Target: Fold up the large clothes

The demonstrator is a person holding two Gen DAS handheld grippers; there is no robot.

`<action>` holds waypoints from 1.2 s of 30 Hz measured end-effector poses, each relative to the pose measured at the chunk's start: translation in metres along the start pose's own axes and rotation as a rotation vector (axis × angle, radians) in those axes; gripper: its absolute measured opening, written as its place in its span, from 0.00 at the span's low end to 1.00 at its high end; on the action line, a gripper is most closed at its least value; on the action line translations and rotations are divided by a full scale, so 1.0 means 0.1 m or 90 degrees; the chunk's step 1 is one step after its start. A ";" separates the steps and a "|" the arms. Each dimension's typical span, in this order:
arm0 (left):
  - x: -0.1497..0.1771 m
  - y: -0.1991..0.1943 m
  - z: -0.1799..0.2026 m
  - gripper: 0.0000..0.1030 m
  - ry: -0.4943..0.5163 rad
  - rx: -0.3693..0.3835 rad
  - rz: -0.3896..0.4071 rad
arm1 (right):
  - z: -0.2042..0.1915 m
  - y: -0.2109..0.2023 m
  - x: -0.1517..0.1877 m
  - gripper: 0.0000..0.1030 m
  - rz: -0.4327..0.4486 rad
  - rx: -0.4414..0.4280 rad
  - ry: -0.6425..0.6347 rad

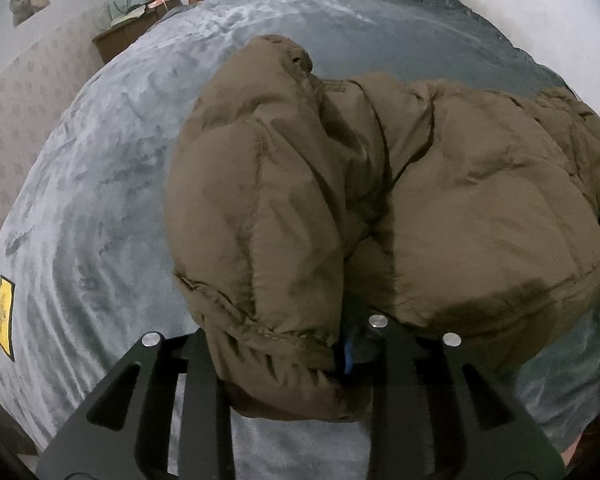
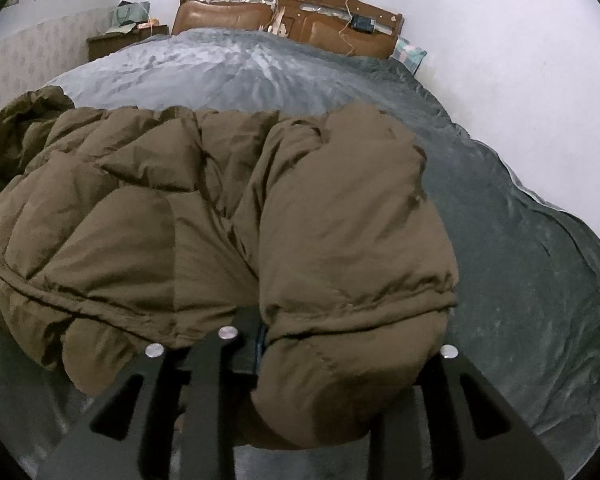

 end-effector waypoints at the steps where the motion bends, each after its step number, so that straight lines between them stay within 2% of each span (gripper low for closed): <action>1: -0.02 0.00 0.02 0.28 0.000 0.000 -0.001 | 0.00 0.03 0.02 0.27 -0.004 -0.002 0.002; 3: 0.23 -0.14 -0.25 0.30 0.001 -0.002 0.000 | -0.01 0.07 0.04 0.28 -0.010 -0.005 0.007; 12: 0.14 -0.05 -0.17 0.36 0.012 -0.020 -0.001 | 0.01 0.22 0.15 0.35 -0.026 -0.022 0.031; 15: 0.27 -0.13 -0.34 0.39 0.013 -0.020 0.000 | 0.03 0.25 0.20 0.36 -0.031 -0.031 0.038; 24: 0.09 0.00 -0.10 0.41 0.021 -0.029 -0.003 | 0.02 0.28 0.30 0.43 -0.041 -0.047 0.063; 28: 0.06 0.03 -0.09 0.45 0.014 -0.030 -0.004 | 0.07 0.26 0.30 0.50 -0.043 -0.052 0.076; 36: -0.01 0.07 -0.01 0.51 0.004 -0.031 -0.005 | 0.13 0.19 0.29 0.52 -0.055 -0.063 0.094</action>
Point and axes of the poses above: each gripper's, at about its wrist camera, not at the fingertips, and y roughly the way its jaws point, z to its right, x to its underside, the point moved 9 cm from there along y, roughly the way its jaws point
